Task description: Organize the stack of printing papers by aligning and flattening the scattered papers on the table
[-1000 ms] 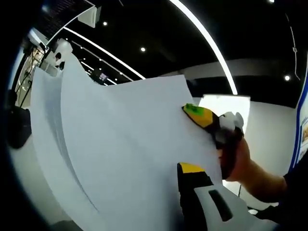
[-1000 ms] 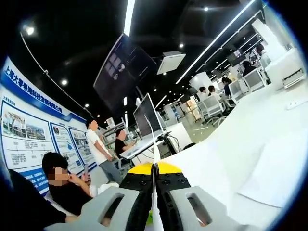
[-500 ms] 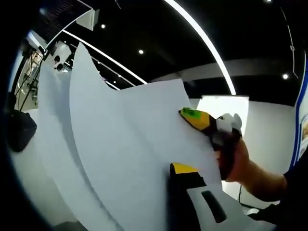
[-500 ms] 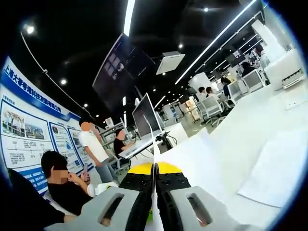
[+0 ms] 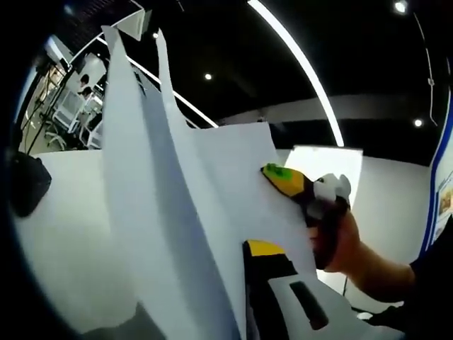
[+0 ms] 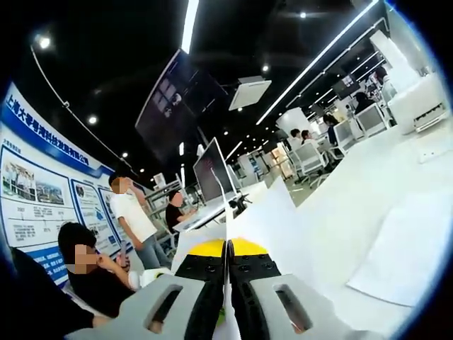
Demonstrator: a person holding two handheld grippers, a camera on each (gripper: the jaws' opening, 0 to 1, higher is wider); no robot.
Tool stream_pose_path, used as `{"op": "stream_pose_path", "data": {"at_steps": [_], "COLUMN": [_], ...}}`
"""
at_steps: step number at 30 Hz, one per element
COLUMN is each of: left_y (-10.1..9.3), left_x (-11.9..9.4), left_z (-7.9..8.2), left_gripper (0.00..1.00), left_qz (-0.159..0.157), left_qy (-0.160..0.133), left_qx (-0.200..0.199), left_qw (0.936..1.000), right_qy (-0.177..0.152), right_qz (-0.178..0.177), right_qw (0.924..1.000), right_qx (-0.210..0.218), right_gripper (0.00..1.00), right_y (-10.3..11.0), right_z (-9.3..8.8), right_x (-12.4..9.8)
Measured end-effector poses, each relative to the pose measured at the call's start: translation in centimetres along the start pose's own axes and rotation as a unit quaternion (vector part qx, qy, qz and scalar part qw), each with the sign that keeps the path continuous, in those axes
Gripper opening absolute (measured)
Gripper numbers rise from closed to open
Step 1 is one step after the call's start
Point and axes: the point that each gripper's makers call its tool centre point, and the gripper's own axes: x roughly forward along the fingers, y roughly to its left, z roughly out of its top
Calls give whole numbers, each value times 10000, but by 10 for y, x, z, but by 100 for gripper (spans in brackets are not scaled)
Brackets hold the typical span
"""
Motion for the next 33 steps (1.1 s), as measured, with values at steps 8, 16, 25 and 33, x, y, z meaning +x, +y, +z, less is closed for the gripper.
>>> {"op": "stream_pose_path", "data": {"at_steps": [8, 16, 25, 33], "left_y": [0, 1, 0, -1], "left_x": [0, 0, 0, 0], "left_z": [0, 0, -1, -2], "left_gripper": [6, 7, 7, 7], "left_qz": [-4, -4, -24, -24], "left_qy": [-11, -14, 33, 41], "left_qx": [-64, -84, -93, -100], "left_qw": [10000, 10000, 9999, 9999], "right_qy": [-67, -218, -393, -397], "right_qz": [66, 156, 104, 15], "right_qw": [10000, 9996, 9992, 9992], "right_qx": [10, 5, 8, -92], "right_gripper": [4, 14, 22, 31], "right_y": [-1, 0, 0, -1], "right_z": [2, 5, 10, 9], "right_x": [-2, -6, -10, -12]}}
